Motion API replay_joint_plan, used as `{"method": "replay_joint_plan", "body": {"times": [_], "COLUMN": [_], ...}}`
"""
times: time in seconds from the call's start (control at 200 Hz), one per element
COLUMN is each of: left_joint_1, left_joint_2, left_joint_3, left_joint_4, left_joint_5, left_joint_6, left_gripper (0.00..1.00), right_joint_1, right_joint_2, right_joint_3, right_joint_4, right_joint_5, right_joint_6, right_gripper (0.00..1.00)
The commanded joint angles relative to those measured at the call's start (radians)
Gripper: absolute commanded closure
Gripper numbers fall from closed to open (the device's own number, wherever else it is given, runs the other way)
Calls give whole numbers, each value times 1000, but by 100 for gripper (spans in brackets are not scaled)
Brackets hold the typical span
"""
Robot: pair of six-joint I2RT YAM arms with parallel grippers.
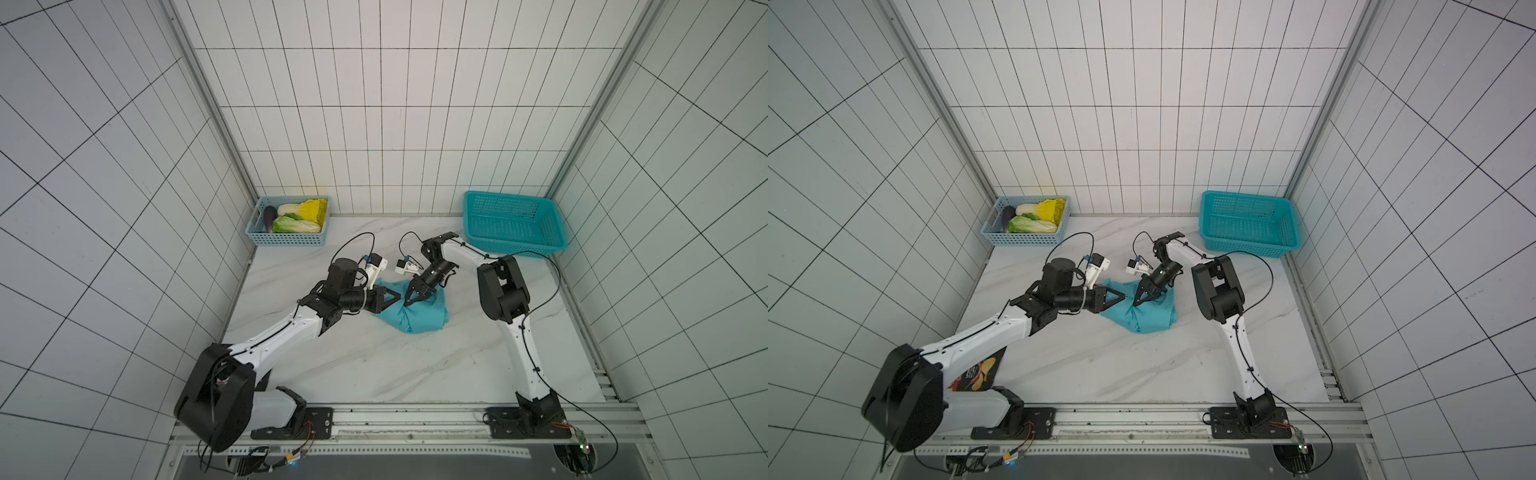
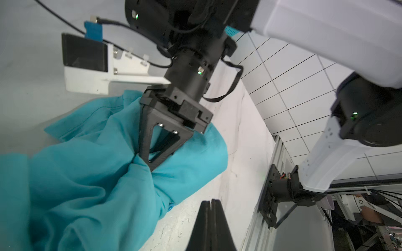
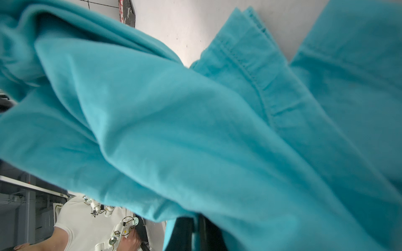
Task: Roll up the long pants
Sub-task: Roll the long pant at the center of the board.
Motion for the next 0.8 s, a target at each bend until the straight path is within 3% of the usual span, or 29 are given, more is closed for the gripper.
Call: {"method": "replay_joint_plan", "body": {"times": [0.0, 0.145, 0.345, 0.48, 0.63, 0.795], "left_joint_1": [3, 19, 142, 170, 201, 201], "left_joint_2": [95, 224, 390, 556, 596, 581], "left_joint_3": [49, 99, 124, 194, 219, 206], "left_joint_4": [48, 35, 42, 3, -3, 5], "left_joint_5": [-45, -80, -121, -88, -47, -45], "left_joint_6": [68, 93, 102, 118, 103, 105], "left_gripper": [100, 100, 100, 100, 100, 100], "right_joint_1": [-14, -28, -38, -51, -98, -130], "right_joint_2": [50, 53, 47, 27, -111, -366], "right_joint_3": [27, 22, -4, -28, -130, -188], "right_joint_4": [-17, -23, -25, -3, 195, 335], "right_joint_5": [-18, -40, -55, -72, -15, 262], "right_joint_6": [-37, -50, -64, -47, 157, 392], "right_gripper": [100, 100, 100, 87, 68, 62]}}
